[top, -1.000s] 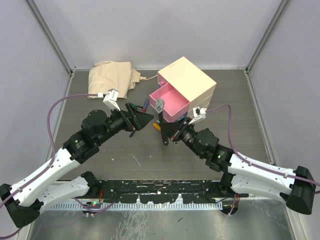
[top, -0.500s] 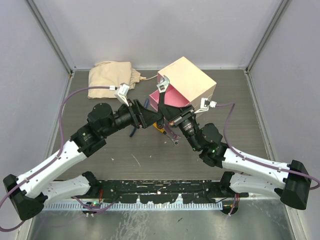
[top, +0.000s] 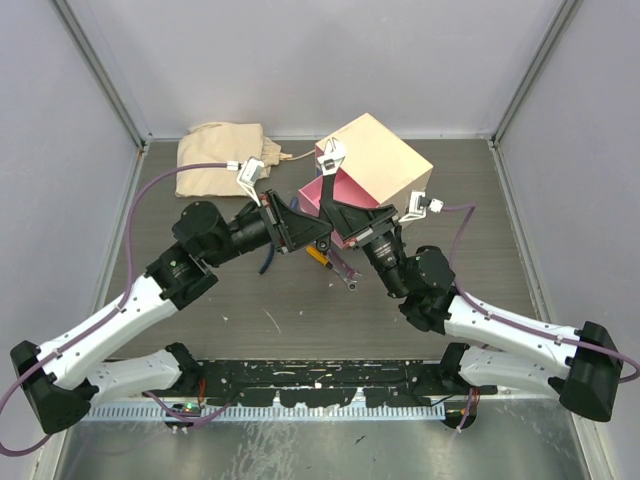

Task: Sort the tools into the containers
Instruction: Place the wrench in the drawer.

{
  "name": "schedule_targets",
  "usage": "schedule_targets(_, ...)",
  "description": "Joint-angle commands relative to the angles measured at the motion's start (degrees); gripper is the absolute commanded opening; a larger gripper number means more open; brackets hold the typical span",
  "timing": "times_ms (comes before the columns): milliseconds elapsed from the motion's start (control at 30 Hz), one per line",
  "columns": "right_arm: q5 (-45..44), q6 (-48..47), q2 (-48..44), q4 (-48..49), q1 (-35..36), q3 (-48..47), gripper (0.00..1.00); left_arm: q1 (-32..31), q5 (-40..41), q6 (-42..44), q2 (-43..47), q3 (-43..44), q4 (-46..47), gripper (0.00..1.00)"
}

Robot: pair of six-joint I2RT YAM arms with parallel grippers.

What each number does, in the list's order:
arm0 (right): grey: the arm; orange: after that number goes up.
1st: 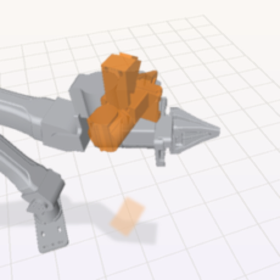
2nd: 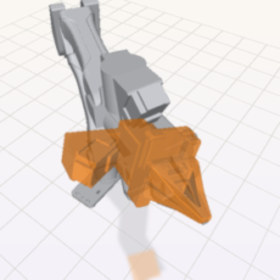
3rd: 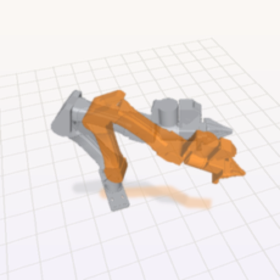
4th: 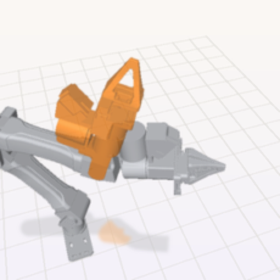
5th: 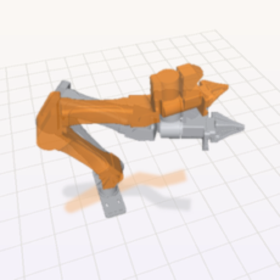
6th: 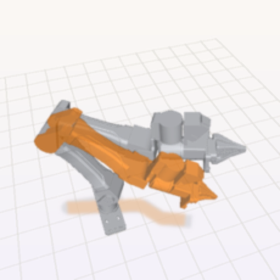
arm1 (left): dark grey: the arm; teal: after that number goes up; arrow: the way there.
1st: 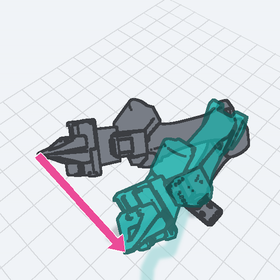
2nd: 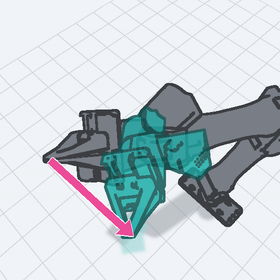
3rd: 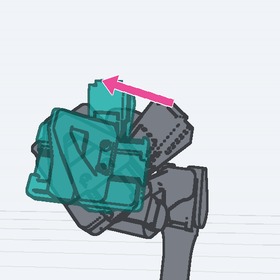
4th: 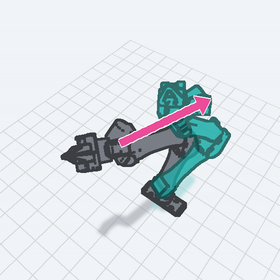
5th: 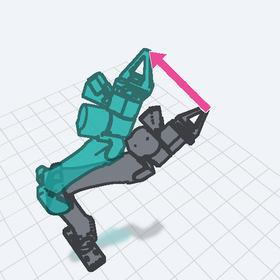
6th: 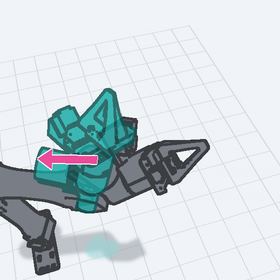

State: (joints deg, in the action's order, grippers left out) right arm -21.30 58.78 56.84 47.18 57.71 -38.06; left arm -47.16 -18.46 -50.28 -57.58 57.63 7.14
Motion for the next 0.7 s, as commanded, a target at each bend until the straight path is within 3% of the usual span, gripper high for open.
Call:
schedule_targets(0,2.79,0.59,-0.55,6.68,-0.45,-2.34,0.01,-1.05,-2.79,-1.49,-0.93,2.51,6.12,0.23)
schedule_targets(133,3.11,0.19,-1.08,6.61,-0.94,-1.31,0.01,-1.18,-1.75,-2.15,-1.24,2.35,6.67,0.01)
schedule_targets(300,1.69,-2.77,-4.39,3.25,-1.62,-0.07,0.01,-1.09,0.57,0.93,-0.37,3.62,1.11,0.0)
schedule_targets(367,0.4,-5.18,-6.25,1.06,-1.64,0.2,0.1,-1.05,1.45,2.72,0.27,4.29,-1.44,0.0)
schedule_targets(567,-2.81,-9.72,-10.64,-6.37,-1.86,1.53,0.5,-1.03,4.05,8.38,1.05,7.43,-9.72,0.0)
schedule_targets(667,-5.12,-10.09,-13.08,-9.66,-1.82,3.34,0.62,-1.07,4.76,9.38,0.68,8.47,-11.69,0.0)
